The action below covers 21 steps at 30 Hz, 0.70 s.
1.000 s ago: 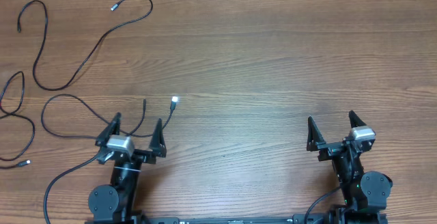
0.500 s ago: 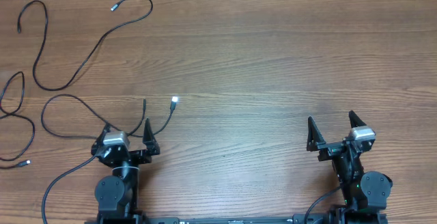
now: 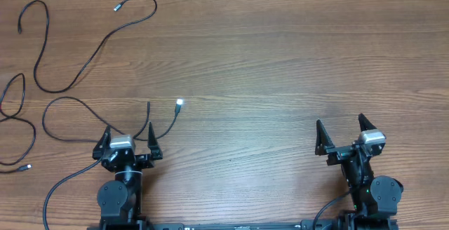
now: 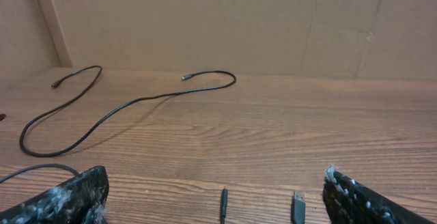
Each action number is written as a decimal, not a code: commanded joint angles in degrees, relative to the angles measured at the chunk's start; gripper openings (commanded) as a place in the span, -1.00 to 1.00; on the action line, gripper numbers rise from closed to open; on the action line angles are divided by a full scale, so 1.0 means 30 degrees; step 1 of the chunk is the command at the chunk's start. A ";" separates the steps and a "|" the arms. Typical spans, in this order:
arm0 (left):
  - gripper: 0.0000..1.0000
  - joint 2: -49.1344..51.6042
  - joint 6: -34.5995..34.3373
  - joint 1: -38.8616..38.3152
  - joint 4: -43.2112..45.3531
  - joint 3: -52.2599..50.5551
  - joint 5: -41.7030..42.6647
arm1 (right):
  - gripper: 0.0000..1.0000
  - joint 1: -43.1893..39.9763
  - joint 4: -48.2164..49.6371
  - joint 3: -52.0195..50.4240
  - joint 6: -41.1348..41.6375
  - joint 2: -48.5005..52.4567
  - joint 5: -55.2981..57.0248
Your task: Untangle cables
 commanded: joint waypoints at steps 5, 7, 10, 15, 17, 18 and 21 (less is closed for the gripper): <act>0.99 -0.0175 -0.0787 0.0087 -0.0080 -0.0073 -0.0015 | 1.00 0.0073 0.0095 -0.0189 -0.0087 -0.0189 0.0000; 0.99 -0.0175 -0.0780 0.0087 -0.0080 -0.0073 -0.0015 | 1.00 0.0073 0.0095 -0.0189 -0.0087 -0.0189 0.0000; 0.99 -0.0175 -0.0772 0.0087 -0.0073 -0.0073 -0.0022 | 1.00 0.0073 0.0095 -0.0189 -0.0087 -0.0189 0.0000; 0.99 -0.0175 -0.0772 0.0087 0.0036 -0.0073 -0.0036 | 1.00 0.0073 0.0095 -0.0189 -0.0087 -0.0189 0.0000; 0.99 -0.0168 -0.0772 0.0087 0.0044 -0.0073 -0.0036 | 1.00 0.0073 0.0095 -0.0189 -0.0095 -0.0189 0.0000; 0.99 -0.0160 -0.0772 0.0087 0.0044 -0.0073 -0.0036 | 1.00 0.0073 0.0095 -0.0189 -0.0095 -0.0189 0.0000; 0.99 -0.0160 -0.0772 0.0087 0.0044 -0.0073 -0.0036 | 1.00 0.0073 0.0095 -0.0189 -0.0095 -0.0189 0.0000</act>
